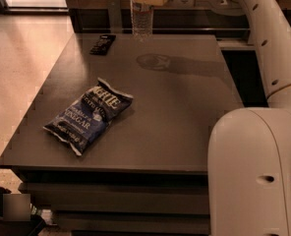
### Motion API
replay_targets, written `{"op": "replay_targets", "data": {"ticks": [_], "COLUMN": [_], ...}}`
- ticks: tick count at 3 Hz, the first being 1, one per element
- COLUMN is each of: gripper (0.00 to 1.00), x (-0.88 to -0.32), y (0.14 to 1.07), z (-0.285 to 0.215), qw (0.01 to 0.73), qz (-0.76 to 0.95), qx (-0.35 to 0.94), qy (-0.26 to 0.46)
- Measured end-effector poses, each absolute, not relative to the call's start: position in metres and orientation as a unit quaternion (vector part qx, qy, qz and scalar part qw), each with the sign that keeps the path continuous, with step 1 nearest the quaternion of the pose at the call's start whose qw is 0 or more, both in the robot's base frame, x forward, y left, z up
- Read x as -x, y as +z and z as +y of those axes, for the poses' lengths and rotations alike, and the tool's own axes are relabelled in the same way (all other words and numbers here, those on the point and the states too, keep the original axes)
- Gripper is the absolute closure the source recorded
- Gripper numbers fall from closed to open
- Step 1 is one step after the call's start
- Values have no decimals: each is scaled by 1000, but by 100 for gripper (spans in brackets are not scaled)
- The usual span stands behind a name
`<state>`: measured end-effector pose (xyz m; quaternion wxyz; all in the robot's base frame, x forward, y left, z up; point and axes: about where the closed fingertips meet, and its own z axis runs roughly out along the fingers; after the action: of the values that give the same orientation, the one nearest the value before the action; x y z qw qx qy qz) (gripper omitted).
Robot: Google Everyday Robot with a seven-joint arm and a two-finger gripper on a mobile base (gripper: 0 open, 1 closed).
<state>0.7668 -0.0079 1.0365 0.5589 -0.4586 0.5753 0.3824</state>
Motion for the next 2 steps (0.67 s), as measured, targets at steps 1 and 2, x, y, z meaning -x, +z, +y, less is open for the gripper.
{"op": "replay_targets", "data": {"ticks": [1,2], "gripper": [100,100], "x": [-799,-817], "y": [1033,1011], "z": [-5,2], "qw": [572,546], "qz": [596,635], "qx": [436,421], "qy": [357,348]}}
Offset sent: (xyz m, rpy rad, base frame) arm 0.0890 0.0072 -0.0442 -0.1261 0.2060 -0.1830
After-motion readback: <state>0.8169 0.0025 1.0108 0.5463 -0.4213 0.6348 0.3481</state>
